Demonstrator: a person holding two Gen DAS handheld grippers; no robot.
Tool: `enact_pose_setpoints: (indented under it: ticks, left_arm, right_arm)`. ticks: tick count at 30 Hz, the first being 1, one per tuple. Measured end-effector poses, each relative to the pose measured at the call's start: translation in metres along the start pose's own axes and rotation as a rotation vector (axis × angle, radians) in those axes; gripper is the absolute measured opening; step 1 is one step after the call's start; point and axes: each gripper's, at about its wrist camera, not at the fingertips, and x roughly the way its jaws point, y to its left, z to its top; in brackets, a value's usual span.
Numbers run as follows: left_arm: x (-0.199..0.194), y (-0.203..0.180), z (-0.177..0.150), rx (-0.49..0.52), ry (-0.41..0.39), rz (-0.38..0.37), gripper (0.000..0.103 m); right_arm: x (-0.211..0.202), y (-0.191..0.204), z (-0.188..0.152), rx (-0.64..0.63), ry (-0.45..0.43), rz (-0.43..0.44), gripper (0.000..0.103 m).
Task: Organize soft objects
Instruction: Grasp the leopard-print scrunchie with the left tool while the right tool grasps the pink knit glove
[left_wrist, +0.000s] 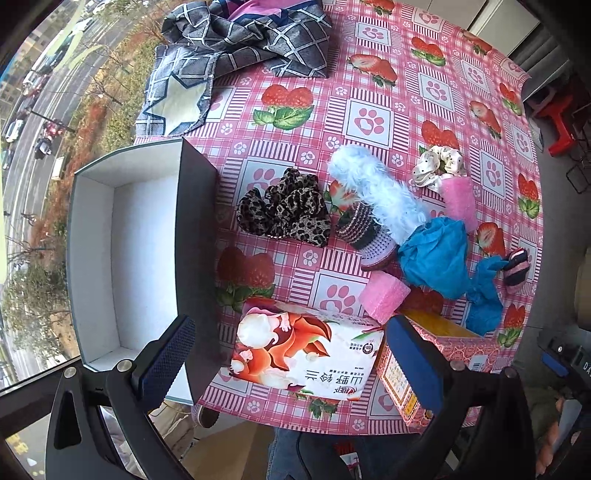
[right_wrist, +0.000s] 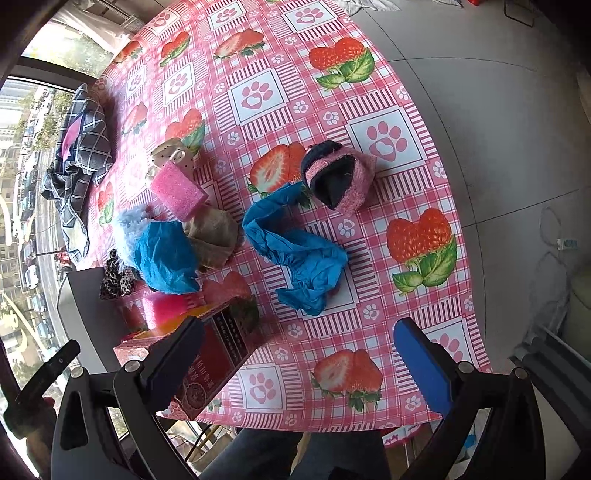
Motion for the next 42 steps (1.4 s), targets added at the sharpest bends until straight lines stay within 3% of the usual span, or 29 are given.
enact_pose_setpoints:
  ticks: [8,20,29,37,42]
  left_arm:
    - [0.029,-0.007,0.027,0.024,-0.005,-0.043,0.103]
    - [0.090,-0.025,0.054,0.152,-0.020,0.021,0.103]
    - [0.122,-0.015,0.062,0.108,0.013,0.018,0.103]
    - [0.119,-0.003,0.082,0.029,-0.038,-0.014,0.103]
    - [0.120,0.014,0.088,0.026,-0.034,0.012,0.103]
  right_arm:
    - [0.010,-0.008,0.001,0.007,0.021,-0.046,0.103]
    - [0.032,-0.023,0.035,-0.005,-0.026,-0.122,0.103]
    - [0.077,-0.027,0.075,-0.091,-0.004,-0.230,0.103]
    - [0.091,-0.029,0.092,-0.080,-0.034,-0.161,0.103]
    - [0.096,-0.022,0.107,-0.094,-0.056,-0.180,0.103]
